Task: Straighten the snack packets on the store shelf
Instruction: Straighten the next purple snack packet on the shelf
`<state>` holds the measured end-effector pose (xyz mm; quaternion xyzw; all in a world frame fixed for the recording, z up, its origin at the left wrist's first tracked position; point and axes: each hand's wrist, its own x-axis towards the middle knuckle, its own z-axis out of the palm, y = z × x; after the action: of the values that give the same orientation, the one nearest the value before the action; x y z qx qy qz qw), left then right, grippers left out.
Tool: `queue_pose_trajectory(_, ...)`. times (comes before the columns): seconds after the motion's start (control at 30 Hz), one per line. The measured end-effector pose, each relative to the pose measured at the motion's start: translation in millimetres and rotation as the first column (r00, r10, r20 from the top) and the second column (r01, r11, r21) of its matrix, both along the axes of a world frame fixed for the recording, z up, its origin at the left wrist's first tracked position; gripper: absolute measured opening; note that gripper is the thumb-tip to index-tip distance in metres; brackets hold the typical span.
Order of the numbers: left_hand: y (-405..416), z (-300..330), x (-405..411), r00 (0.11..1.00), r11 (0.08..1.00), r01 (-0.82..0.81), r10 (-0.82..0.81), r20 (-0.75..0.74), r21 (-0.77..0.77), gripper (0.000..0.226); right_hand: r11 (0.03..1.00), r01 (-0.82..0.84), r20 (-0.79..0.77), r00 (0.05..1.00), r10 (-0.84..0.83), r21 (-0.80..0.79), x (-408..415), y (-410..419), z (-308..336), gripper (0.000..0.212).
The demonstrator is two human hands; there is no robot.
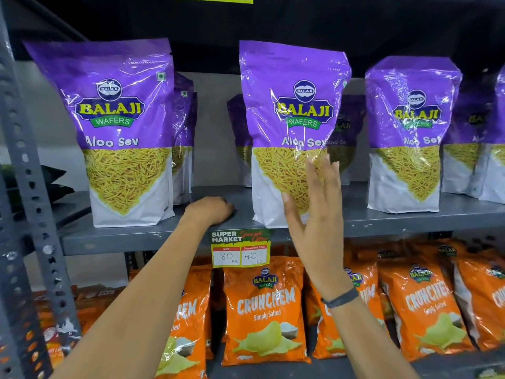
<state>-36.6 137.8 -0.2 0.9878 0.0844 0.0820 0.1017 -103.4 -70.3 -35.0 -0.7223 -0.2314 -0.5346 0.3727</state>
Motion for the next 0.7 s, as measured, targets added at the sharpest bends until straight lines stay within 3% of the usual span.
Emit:
queue_pose_trajectory(0.23,1.9,-0.5,3.6,1.000,1.000,0.000,0.000,-0.005,-0.001,0.050,0.996,0.028,0.040,0.999,-0.025,-0.087,7.3,3.2,-13.8,0.046)
queue_pose_trajectory(0.7,4.2,-1.4,4.5,1.000,1.000,0.003,-0.004,0.001,0.014,0.052,0.996,0.007,0.001,1.000,-0.007,-0.086,23.6,9.4,-14.0,0.046)
